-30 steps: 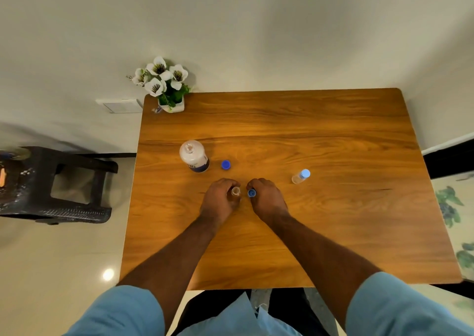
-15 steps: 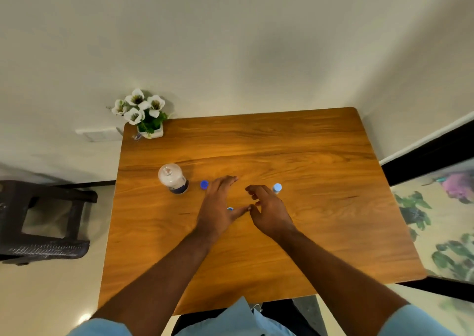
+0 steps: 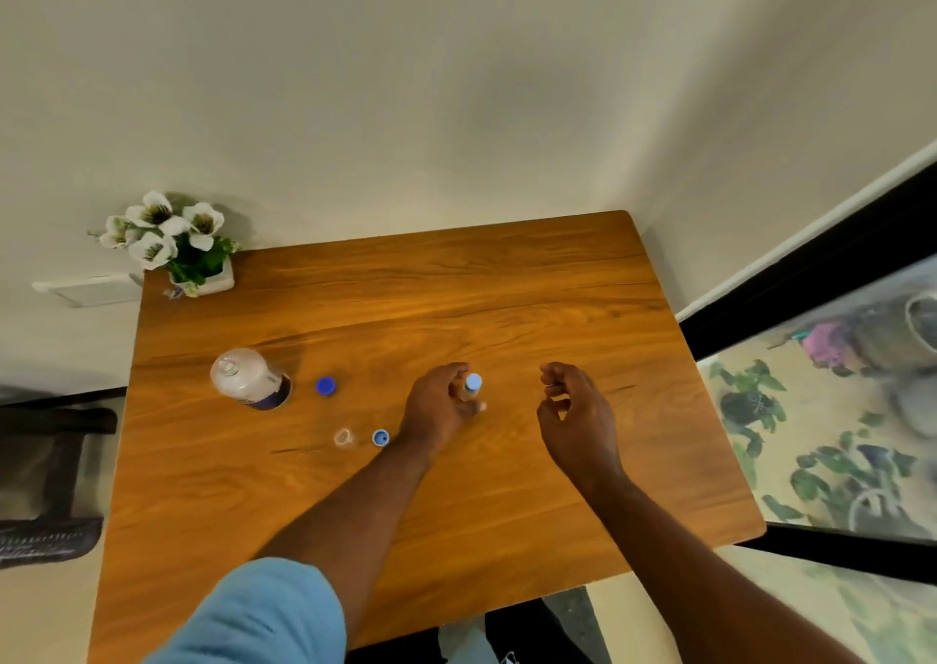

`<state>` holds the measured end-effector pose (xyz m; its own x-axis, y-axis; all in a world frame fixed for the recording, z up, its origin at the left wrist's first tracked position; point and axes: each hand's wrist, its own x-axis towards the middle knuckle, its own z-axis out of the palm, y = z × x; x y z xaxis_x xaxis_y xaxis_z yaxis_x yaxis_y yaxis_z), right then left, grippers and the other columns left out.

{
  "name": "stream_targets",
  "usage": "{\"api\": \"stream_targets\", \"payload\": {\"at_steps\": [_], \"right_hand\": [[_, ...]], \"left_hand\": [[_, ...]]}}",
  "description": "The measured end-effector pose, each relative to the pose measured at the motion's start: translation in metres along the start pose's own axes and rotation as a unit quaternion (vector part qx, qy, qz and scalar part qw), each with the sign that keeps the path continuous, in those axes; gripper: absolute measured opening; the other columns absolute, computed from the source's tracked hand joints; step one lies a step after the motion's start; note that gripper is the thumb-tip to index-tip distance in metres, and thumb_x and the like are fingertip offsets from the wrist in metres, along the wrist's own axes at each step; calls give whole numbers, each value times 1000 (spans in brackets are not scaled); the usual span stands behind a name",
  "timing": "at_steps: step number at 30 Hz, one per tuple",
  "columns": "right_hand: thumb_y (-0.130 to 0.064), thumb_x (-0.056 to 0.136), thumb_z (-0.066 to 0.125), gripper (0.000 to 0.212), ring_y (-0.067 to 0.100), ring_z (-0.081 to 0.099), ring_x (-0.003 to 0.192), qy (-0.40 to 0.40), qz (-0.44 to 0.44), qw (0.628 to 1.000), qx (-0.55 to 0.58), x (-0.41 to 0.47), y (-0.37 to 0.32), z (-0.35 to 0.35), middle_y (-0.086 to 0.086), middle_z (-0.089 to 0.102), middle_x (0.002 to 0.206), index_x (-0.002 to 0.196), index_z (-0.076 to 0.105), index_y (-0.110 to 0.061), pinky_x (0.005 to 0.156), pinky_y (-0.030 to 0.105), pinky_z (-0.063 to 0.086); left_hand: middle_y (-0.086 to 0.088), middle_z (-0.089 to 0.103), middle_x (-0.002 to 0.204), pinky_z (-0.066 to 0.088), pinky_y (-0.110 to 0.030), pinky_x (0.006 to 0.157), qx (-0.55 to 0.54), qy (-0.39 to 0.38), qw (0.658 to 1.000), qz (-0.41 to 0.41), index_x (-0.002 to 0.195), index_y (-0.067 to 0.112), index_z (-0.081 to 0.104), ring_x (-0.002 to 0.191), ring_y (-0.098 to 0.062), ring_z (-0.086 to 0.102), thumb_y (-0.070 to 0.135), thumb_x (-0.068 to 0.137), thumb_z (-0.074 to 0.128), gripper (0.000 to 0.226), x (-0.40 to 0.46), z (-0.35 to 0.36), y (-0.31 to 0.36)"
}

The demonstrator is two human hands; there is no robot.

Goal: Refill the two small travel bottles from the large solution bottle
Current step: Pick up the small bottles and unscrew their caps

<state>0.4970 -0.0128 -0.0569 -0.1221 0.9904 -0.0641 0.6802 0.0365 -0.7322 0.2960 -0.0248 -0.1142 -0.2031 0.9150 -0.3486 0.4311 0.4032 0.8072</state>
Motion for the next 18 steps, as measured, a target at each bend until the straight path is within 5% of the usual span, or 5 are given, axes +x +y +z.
{"api": "stream_targets", "payload": {"at_steps": [3, 8, 12, 18], "right_hand": [[-2, 87, 63, 44, 2, 61, 99, -14, -6, 1000, 5, -3, 5, -6, -7, 64, 116, 127, 60, -18, 76, 11, 49], [-9, 90, 65, 35, 0, 62, 94, -37, -55, 998, 10, 19, -15, -26, -9, 64, 113, 124, 62, -19, 74, 11, 47], [-14, 90, 69, 27, 2, 63, 87, -26, -133, 990, 40, 60, -73, -48, -11, 67, 106, 116, 65, -20, 74, 17, 49], [-24, 89, 72, 15, 5, 66, 83, -6, -273, 957, 96, 125, -215, -121, -18, 69, 98, 103, 69, -25, 74, 22, 55]], "left_hand": [[-4, 76, 103, 49, -23, 79, 4, 24, 1000, -1, 113, 13, 74, 93, -21, 69, 22, 75, 87, 42, 5, 4, -7], [-3, 74, 104, 57, -34, 83, -40, 77, 996, 21, 116, 10, 73, 96, -18, 68, 23, 77, 86, 43, 8, -9, 25], [-6, 74, 99, 53, -16, 71, -100, 135, 983, 80, 109, 7, 74, 90, -18, 69, 12, 76, 86, 36, 14, -46, 86], [-15, 74, 82, 62, -39, 73, -126, 173, 951, 221, 94, 11, 75, 74, -29, 73, 32, 77, 83, 28, 9, -137, 217]]}}
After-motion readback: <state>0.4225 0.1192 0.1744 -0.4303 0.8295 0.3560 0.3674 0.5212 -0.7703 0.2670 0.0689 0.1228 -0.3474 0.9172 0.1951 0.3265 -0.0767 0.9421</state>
